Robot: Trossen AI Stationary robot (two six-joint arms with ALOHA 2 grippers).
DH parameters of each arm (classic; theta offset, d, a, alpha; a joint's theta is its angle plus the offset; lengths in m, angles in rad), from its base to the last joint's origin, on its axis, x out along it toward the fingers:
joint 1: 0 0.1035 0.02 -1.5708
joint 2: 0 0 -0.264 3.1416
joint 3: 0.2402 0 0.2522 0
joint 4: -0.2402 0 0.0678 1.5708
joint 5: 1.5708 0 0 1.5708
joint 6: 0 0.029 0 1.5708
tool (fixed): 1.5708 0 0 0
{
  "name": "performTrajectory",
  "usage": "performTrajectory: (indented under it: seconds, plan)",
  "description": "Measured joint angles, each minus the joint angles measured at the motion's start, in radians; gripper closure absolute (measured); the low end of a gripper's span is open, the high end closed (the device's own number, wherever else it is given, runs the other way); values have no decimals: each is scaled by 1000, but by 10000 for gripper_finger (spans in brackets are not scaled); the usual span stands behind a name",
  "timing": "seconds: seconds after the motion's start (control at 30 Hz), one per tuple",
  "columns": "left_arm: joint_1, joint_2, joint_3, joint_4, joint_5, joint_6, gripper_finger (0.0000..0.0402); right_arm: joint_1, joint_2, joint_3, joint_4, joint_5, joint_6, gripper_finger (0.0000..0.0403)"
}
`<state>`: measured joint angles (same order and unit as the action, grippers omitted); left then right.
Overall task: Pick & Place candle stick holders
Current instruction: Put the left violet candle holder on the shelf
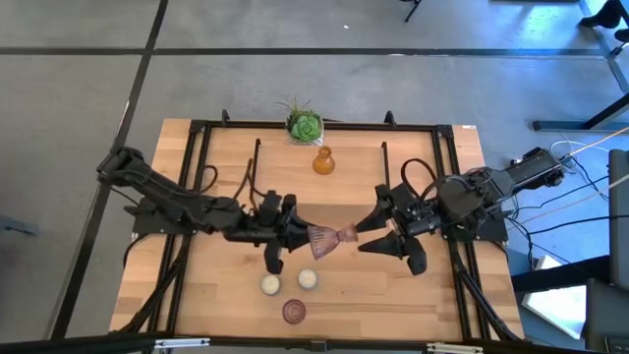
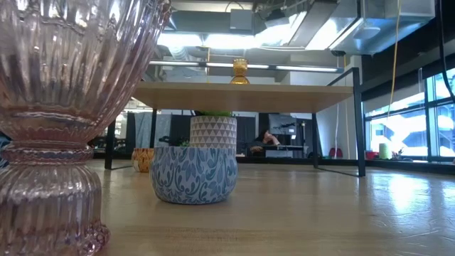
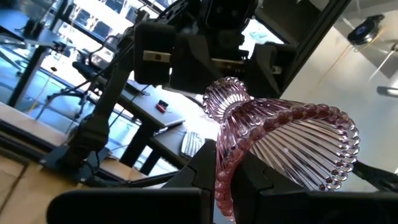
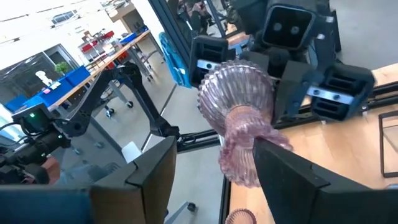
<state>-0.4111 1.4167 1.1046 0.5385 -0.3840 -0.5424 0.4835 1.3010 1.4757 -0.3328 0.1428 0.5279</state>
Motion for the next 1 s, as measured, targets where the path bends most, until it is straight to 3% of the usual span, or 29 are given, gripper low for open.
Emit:
performTrajectory:
  seconds: [0.3, 0.7, 1.0]
  plan:
    - [16, 29, 0, 50, 20, 3, 385, 0, 0, 0, -5, -20, 15, 196]
    - [16, 29, 0, 64, 24, 15, 385, 0, 0, 0, -7, -20, 22, 301]
    - [27, 29, 0, 65, 24, 17, 385, 0, 0, 0, -6, -12, 2, 305]
